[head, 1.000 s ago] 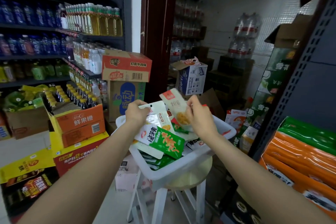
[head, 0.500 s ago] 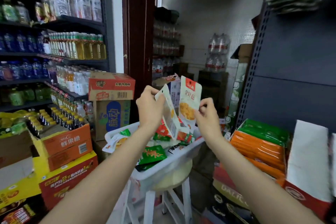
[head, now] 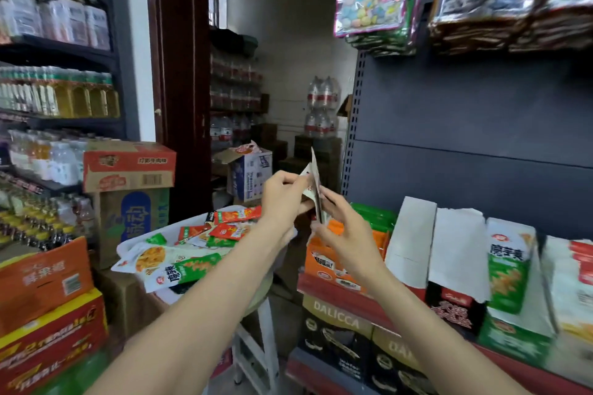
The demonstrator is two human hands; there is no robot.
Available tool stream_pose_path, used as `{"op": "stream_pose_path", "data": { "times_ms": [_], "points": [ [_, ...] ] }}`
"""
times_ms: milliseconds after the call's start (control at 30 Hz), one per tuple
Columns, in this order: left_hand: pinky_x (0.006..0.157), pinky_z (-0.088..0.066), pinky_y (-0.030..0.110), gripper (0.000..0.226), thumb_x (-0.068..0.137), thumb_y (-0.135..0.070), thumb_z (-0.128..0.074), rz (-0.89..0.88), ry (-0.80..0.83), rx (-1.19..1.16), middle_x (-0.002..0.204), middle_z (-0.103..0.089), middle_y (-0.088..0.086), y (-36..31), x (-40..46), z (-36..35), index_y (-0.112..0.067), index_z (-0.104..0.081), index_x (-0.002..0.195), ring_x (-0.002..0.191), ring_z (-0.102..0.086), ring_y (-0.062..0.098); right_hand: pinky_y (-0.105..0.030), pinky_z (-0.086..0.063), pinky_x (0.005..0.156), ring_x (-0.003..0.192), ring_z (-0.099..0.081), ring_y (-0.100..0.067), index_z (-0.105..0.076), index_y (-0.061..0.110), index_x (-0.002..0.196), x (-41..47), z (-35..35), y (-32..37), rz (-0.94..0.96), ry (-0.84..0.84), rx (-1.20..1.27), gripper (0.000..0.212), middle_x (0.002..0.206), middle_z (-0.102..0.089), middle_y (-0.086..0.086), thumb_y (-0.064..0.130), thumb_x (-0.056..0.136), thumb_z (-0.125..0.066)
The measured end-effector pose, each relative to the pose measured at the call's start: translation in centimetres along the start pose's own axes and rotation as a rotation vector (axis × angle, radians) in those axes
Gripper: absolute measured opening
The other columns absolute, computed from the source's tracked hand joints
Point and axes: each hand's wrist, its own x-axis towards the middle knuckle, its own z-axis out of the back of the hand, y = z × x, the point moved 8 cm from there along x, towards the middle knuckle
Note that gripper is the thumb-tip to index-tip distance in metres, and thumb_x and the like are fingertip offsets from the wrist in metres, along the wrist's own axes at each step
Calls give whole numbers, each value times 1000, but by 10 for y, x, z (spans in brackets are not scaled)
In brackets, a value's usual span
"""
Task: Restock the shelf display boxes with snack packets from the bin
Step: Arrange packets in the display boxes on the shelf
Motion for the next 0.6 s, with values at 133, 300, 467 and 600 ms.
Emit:
{"op": "stream_pose_path", "data": {
  "times_ms": [133,300,467,600],
  "points": [
    [93,-50,33,16,98,-17,-48,-13,225,-32,110,-65,9,4,-20,-48,-10,-61,96,108,-61,22,-7,-48,67,90,-61,10,-56,20,119,-14,64,-6,-71,-295,40,34,100,-64,16,1,92,-49],
    [100,-43,36,54,91,-32,-59,-156,224,606,139,-46,6,26,-28,-73,-13,-41,138,125,-45,21,-23,-56,62,85,-69,-15,-64,16,106,-40,128,-27,-275,-412,307,27,99,-71,-2,-2,90,-51],
    [78,-57,42,19,88,-19,-65,-111,387,518,105,-68,7,37,-51,-119,-11,-62,105,96,-65,19,-26,-56,59,73,-71,-10,-65,21,94,-69,181,-37,-315,-466,296,17,89,-73,1,6,86,-64],
    [72,-59,42,10,87,-16,-65,-78,415,463,98,-70,7,50,-67,-156,-13,-58,94,84,-67,18,-16,-50,52,74,-69,-5,-65,21,99,-90,220,-42,-320,-490,200,18,91,-72,5,7,88,-63]
  ]
}}
